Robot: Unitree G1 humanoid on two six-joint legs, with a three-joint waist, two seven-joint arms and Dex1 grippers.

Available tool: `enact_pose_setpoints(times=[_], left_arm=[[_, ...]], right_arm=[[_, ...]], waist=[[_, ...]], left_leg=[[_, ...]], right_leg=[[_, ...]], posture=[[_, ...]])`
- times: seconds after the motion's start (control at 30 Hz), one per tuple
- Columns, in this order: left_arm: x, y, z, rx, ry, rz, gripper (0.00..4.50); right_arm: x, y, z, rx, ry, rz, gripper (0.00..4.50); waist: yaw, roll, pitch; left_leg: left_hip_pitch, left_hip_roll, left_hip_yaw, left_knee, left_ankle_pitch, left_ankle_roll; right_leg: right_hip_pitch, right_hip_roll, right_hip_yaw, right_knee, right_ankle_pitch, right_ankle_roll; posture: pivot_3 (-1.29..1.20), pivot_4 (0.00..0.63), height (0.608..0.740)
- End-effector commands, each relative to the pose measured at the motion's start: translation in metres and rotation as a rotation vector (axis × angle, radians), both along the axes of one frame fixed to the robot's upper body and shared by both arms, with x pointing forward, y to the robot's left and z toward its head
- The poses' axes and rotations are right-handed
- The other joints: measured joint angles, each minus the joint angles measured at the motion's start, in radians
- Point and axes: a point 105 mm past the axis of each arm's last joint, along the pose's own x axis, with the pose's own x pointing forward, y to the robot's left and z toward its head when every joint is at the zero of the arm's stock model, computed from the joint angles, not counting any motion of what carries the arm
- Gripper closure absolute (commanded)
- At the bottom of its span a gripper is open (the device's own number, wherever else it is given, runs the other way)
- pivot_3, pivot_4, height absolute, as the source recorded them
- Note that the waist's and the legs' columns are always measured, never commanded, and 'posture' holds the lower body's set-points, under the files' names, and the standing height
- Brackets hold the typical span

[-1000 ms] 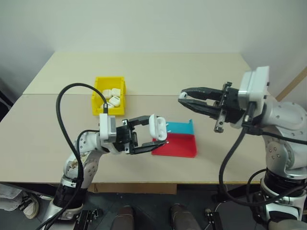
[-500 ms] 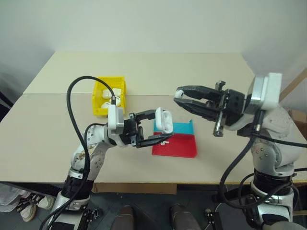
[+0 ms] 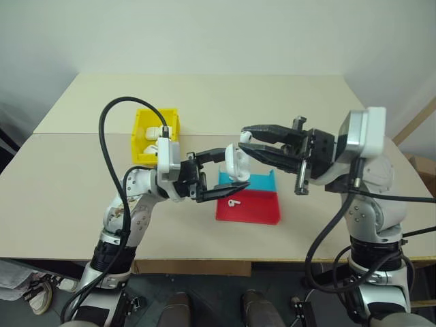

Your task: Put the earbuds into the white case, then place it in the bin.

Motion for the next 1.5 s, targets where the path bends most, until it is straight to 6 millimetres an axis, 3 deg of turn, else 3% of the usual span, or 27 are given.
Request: enact_pose_setpoints(times=[0.03, 1.47, 1.5], left_arm=[[-0.003, -0.001, 0.01, -0.02, -0.047, -0.008, 1.73], [-0.001, 0.001, 0.011, -0.044, -0.068, 0.008, 1.73], [-0.001, 0.002, 0.01, -0.041, -0.068, 0.01, 1.73]], right_arm=[[-0.008, 0.002, 0.009, 0.033, -0.051, 0.042, 3.58], [0.015, 0.0, -0.027, -0.068, 0.0, -0.026, 3.58], [0.014, 0.0, -0.027, -0.079, 0.001, -0.019, 3.35]], waist=[[-0.001, 0.0, 0.0], [0.0, 0.0, 0.0], [0.0, 0.0, 0.0]], left_leg=[[0.0, 0.0, 0.0, 0.0, 0.0, 0.0], [0.0, 0.0, 0.0, 0.0, 0.0, 0.0], [0.0, 0.0, 0.0, 0.0, 0.0, 0.0]], right_leg=[[0.0, 0.0, 0.0, 0.0, 0.0, 0.0], [0.0, 0.0, 0.0, 0.0, 0.0, 0.0], [0.0, 0.0, 0.0, 0.0, 0.0, 0.0]], posture=[[0.0, 0.15, 0.74], [0.0, 0.15, 0.74], [0.0, 0.15, 0.74]])
